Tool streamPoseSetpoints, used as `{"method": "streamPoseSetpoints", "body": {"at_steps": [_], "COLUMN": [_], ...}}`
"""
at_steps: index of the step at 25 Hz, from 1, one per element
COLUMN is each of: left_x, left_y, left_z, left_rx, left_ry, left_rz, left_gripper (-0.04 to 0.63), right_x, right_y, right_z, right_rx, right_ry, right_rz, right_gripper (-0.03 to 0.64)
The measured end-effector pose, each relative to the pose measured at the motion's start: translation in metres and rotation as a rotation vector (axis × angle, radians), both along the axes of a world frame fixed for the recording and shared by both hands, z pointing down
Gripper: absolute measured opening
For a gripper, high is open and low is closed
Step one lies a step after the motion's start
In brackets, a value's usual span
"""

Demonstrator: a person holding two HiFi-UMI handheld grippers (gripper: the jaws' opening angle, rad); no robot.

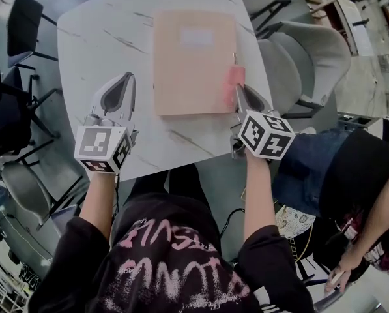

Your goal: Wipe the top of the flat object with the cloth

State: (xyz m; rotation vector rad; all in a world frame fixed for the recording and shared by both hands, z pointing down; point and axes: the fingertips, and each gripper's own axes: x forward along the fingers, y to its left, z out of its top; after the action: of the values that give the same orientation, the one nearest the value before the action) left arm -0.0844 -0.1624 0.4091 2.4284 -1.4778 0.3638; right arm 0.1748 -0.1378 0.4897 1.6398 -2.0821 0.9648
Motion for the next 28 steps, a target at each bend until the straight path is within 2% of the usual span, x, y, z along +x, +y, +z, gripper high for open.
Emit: {"method": "streamPoseSetpoints", "body": {"at_steps": [20,28], "left_x": [-0.013,-0.014], "left_y": [0.006,0.005], "left_z": [-0.023,-0.036], "left_rx": [0.042,0.072], "left_ry": [-0.001,0.004], "left_rz": [0.012,0.024], "left_gripper": [0.002,0.002], "right_x": [-0.032,-0.041], "right_y": [-0.022,-0.022], "right_z": [-0.085,-0.097], "right_rx": [0.322,0.356], "right_ry": [-0.024,-0.027], "right_rz": [-0.028,-0.037], "right_gripper": [0.049,0.049]}}
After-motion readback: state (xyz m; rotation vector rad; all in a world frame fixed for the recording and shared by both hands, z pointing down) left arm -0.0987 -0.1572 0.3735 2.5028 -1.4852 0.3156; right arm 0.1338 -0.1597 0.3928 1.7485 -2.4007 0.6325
